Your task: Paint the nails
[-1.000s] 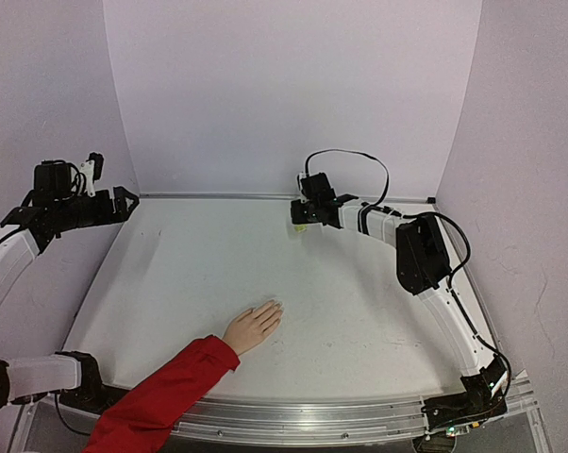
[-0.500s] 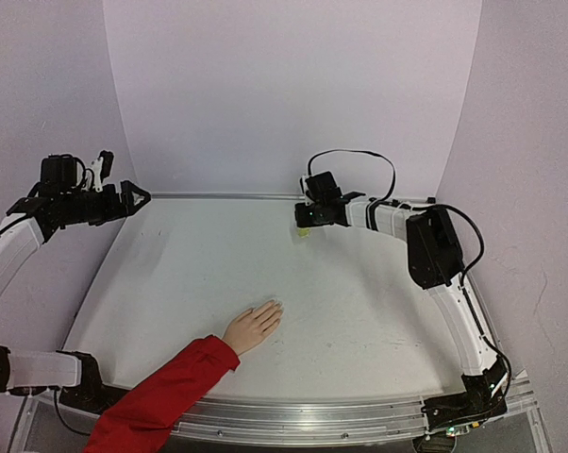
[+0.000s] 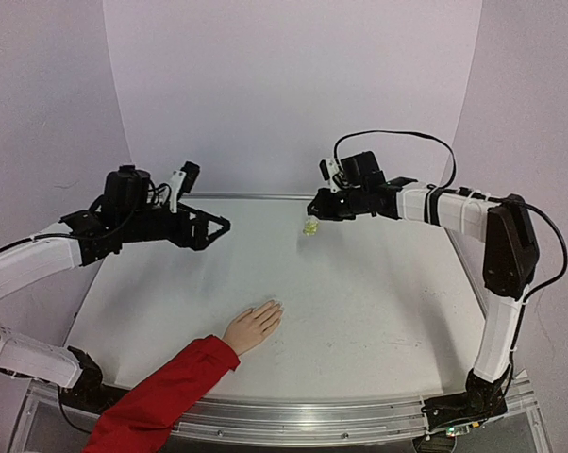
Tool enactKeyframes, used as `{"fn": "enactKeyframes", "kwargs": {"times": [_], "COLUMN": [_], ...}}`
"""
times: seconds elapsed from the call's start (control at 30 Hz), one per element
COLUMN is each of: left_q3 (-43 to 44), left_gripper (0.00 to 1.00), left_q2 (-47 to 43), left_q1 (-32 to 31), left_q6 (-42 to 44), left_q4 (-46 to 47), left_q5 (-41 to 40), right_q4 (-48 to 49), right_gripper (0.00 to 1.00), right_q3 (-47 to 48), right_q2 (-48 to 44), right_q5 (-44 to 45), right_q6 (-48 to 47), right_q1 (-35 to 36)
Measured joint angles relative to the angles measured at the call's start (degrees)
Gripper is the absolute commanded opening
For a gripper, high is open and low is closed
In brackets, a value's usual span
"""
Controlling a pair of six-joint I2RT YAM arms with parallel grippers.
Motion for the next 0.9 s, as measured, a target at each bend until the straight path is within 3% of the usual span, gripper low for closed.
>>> {"fn": "enactKeyframes", "kwargs": {"times": [0.17, 0.33, 0.57, 0.9], "left_q3": [-0.7, -2.6, -3.3, -1.2], "left_gripper": [0.94, 0.86, 0.74, 0.69], "left_q2": [6.8, 12.5, 18.1, 23.5], "left_q1": [-11.7, -17.6, -19.4, -19.6], "left_q6": [8.9, 16.9, 23.0, 25.5], "left_q4": [8.7, 18.0, 25.8, 28.5], "left_q5": [-8.3, -16.5, -22.0, -25.2], "right_q4": [1.6, 3.1, 4.3, 4.3], "right_gripper": [0.00, 0.00, 0.00, 0.00], "right_q3": [-5.1, -6.1, -6.1, -5.8], "right_q2": [-6.0, -8.4, -9.1, -9.1], "right_q5": [-3.2, -5.1, -6.4, -6.8], "right_q6": [4.9, 8.5, 11.0, 12.4], "right_q1": [2.6, 5.3, 6.9, 9.1]}}
